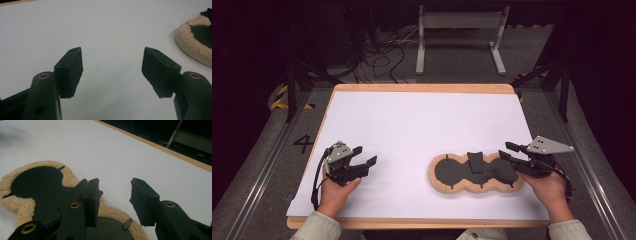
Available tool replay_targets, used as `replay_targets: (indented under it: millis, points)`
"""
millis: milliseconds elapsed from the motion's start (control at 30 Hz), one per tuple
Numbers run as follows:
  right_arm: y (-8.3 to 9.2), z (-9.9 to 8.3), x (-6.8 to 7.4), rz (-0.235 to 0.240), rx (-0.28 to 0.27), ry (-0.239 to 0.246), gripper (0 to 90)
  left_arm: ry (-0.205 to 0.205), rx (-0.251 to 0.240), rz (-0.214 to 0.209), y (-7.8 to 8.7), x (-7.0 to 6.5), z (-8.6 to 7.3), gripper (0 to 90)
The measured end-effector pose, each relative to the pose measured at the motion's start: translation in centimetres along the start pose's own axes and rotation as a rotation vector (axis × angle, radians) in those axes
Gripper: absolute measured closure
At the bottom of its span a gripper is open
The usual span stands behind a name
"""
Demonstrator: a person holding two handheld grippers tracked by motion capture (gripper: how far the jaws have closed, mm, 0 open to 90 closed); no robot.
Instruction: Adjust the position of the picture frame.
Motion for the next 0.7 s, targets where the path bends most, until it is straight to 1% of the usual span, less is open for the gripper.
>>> replay_targets:
  millis: [133, 233, 300, 367, 400, 533, 567, 700]
  points:
    - [0.3, 0.0, 0.0, 0.014, 0.008, -0.009, 59.3, 0.008, -0.007, -0.005, 0.0, 0.0, 0.1, 34.0]
    - [0.4, 0.0, 0.1, 0.022, 0.014, 0.000, 61.2, 0.012, -0.006, -0.010, -0.1, -0.1, 0.2, 34.0]
    - [0.4, 0.0, 0.2, 0.027, 0.027, 0.008, 63.1, 0.001, -0.002, -0.008, -0.2, -0.2, 0.2, 34.0]
    - [0.4, 0.1, 0.6, 0.045, 0.038, 0.011, 64.6, 0.001, -0.003, -0.011, -0.3, -0.3, 0.2, 33.8]
    - [0.4, 0.1, 0.6, 0.045, 0.038, 0.011, 64.6, 0.001, -0.003, -0.011, -0.3, -0.3, 0.2, 33.5]
    - [0.2, 0.7, 1.8, 0.084, 0.055, 0.033, 69.3, 0.002, -0.004, -0.016, -0.4, -0.6, 0.3, 32.6]
    - [0.2, 0.8, 2.0, 0.094, 0.058, 0.039, 70.9, -0.003, -0.004, -0.016, -0.5, -0.6, 0.3, 32.5]
    - [0.0, 1.0, 2.8, 0.135, 0.078, 0.053, 77.4, -0.007, 0.007, -0.018, -0.5, -0.8, 0.3, 32.5]
Point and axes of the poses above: each handheld gripper's, and its own axes: y roughly backward along the jaws, z roughly out of its top, x roughly to its left, the point moved 6 cm from there along -y, roughly forward along the jaws, and after that the axes turned 8 degrees about y, right-handed, at the moved point
